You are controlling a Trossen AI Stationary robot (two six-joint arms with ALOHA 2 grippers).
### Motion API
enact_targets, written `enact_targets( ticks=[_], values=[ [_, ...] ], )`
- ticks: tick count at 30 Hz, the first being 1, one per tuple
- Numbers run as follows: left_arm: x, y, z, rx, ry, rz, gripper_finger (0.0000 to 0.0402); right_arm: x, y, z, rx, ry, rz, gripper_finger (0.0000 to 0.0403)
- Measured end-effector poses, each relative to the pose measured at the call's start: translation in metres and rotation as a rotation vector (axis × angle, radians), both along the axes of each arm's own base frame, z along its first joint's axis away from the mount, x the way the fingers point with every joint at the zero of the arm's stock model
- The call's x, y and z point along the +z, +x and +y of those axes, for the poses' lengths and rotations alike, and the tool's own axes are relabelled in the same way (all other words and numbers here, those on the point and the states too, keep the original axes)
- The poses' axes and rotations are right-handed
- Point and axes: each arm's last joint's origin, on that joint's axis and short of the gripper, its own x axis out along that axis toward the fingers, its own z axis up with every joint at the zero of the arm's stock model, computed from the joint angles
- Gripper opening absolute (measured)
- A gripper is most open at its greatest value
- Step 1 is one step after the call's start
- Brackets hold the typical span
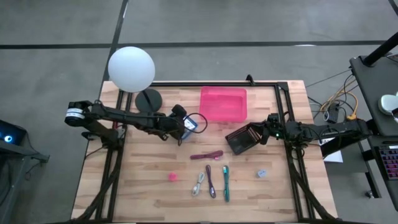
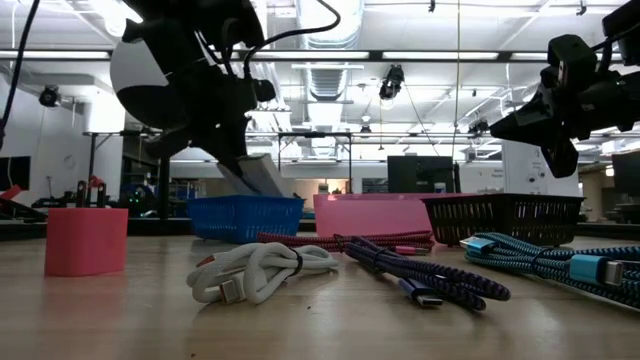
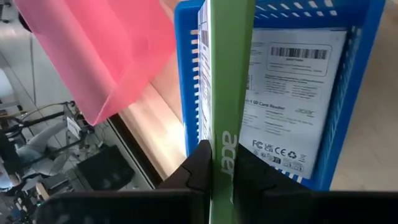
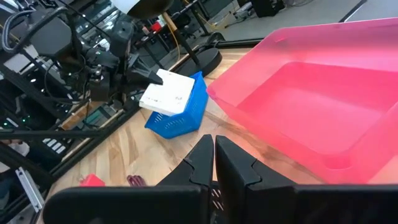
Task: Pick and place items into bin
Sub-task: Put the white card reader box into the blue bin
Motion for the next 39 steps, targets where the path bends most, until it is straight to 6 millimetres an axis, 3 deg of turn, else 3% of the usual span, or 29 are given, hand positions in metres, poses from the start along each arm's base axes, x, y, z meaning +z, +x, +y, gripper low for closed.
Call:
enact_targets(
  ticks=[29,39],
  values=[
    [-0.015,-0.003,0.003,0.039,0.056,-0.019,0.002,0.0,0.0,0.0,0.0,0.0,-0.001,0.0009],
    [-0.016,-0.002,0.005,0.064,-0.046,-0.064,0.0076,0.0,0.0,0.0,0.0,0.0,0.0,0.0009]
  ],
)
